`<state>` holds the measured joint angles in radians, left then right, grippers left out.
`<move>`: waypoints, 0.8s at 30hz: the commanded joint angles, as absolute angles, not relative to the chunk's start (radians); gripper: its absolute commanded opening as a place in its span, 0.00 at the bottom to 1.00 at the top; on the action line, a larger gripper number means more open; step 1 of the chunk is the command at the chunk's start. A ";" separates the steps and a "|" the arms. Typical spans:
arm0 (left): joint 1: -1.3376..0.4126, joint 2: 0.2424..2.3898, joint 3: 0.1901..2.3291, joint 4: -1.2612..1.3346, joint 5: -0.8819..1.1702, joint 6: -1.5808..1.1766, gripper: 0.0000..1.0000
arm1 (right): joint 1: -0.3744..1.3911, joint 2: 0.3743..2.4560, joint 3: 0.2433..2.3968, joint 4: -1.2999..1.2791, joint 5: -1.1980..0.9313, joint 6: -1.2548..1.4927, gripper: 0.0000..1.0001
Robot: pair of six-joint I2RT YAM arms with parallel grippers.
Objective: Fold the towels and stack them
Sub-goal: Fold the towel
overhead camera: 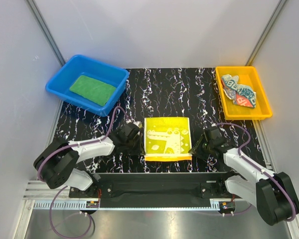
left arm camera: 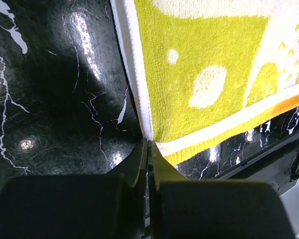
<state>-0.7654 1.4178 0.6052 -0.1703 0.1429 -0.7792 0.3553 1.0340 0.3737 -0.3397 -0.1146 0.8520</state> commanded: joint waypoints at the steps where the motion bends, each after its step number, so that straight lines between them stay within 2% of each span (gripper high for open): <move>1: -0.758 1.437 0.615 -0.164 0.101 -0.749 0.00 | 0.367 1.006 0.351 -0.331 -0.109 0.902 0.31; 8: -0.758 1.413 0.617 -0.186 0.091 -0.747 0.00 | 0.371 1.015 0.367 -0.351 -0.106 0.907 0.23; 14: -0.758 1.396 0.635 -0.212 0.084 -0.738 0.00 | 0.373 0.963 0.406 -0.419 -0.051 0.876 0.09; 16: -0.759 1.384 0.646 -0.227 0.078 -0.733 0.00 | 0.373 0.950 0.426 -0.452 -0.025 0.839 0.10; 17: -0.758 1.382 0.649 -0.230 0.077 -0.732 0.00 | 0.373 0.953 0.451 -0.463 -0.022 0.831 0.17; 20: -0.759 1.377 0.661 -0.236 0.080 -0.730 0.00 | 0.373 0.973 0.468 -0.483 -0.024 0.815 0.24; 22: -0.758 1.378 0.661 -0.238 0.084 -0.732 0.00 | 0.373 0.980 0.462 -0.466 -0.041 0.821 0.20; 24: -0.758 1.376 0.661 -0.235 0.087 -0.733 0.00 | 0.374 0.980 0.448 -0.450 -0.055 0.822 0.03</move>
